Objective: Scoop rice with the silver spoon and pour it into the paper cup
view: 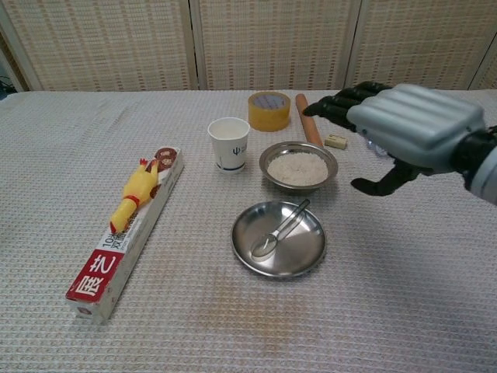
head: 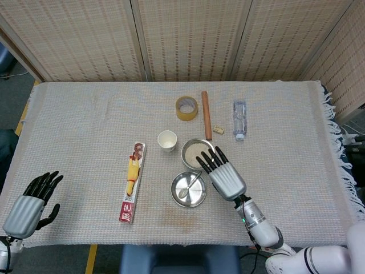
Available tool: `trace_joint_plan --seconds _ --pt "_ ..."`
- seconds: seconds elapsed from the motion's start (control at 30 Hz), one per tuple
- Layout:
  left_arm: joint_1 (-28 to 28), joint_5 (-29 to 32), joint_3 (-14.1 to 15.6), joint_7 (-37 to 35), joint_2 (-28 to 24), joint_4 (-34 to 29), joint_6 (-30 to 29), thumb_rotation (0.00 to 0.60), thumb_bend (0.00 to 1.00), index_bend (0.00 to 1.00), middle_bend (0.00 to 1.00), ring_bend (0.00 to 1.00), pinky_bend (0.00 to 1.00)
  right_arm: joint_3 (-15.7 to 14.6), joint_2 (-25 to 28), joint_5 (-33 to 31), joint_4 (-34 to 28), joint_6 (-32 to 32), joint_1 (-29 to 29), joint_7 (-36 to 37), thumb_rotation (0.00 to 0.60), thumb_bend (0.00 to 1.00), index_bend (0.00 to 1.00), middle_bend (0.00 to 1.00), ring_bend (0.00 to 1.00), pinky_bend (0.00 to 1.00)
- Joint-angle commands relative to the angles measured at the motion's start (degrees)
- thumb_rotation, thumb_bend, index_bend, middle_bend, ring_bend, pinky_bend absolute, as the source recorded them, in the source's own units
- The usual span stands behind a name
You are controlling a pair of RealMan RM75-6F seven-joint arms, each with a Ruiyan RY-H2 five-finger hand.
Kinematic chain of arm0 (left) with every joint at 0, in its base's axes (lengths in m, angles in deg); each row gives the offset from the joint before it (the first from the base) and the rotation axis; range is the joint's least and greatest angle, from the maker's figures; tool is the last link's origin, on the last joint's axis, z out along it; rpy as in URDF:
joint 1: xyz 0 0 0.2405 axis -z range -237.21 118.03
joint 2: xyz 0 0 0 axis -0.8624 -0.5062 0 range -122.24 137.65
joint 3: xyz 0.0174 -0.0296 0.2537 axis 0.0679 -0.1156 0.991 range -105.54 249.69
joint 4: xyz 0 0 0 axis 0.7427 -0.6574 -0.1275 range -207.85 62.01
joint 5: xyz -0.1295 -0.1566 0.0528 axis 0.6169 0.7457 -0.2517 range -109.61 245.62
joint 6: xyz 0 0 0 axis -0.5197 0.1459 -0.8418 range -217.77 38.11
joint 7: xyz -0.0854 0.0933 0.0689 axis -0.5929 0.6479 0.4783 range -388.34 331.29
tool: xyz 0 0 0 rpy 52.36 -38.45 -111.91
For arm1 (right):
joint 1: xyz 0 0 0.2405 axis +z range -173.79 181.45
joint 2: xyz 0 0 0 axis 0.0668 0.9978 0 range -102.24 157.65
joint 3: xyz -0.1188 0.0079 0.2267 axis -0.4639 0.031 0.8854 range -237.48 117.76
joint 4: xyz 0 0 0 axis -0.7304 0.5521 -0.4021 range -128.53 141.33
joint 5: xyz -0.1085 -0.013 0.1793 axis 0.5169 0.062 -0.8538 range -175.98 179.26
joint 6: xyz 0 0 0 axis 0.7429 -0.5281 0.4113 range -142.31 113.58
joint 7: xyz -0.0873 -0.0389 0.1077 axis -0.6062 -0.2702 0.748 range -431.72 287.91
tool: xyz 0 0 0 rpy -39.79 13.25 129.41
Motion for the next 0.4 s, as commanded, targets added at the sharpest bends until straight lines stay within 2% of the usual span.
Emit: trace_joint_plan --seconds 0.03,0.07,0.17,0.27,0.3,0.4 --pt "-0.5 -0.4 -0.6 -1.4 0.8 1.7 -1.8 0.600 0.47 0.00 0.00 0.00 0.13 -8.0 8.7 10.2 -1.6 -18.3 -15.0 6.9 0.600 0.19 0.00 0.00 0.00 0.00" --pt "-0.6 0.1 -0.7 -1.2 0.8 1.9 -1.6 0.600 0.47 0.00 0.00 0.00 0.13 -9.1 9.7 10.1 0.0 -22.5 -19.1 10.2 0.600 0.19 0.00 0.00 0.00 0.00" --pt "-0.7 0.8 -0.7 -0.6 0.8 1.8 -1.2 0.600 0.47 0.00 0.00 0.00 0.12 -9.6 10.0 10.6 1.6 -24.9 -21.6 12.9 0.600 0.19 0.00 0.00 0.00 0.00" --pt "-0.5 3.3 -1.2 2.4 0.8 0.8 1.1 0.600 0.47 0.00 0.00 0.00 0.11 -10.2 10.9 9.4 6.1 -30.3 -28.3 20.5 0.600 0.19 0.00 0.00 0.00 0.00" --pt "-0.3 3.0 -1.4 3.8 1.2 0.4 1.1 0.600 0.47 0.00 0.00 0.00 0.11 -9.8 12.1 10.8 7.0 -32.4 -29.6 22.2 0.600 0.19 0.00 0.00 0.00 0.00" --pt "-0.1 2.4 -1.3 5.4 1.7 -0.1 1.2 0.600 0.47 0.00 0.00 0.00 0.11 -8.6 13.1 12.0 7.7 -32.5 -30.7 24.2 0.600 0.19 0.00 0.00 0.00 0.00"
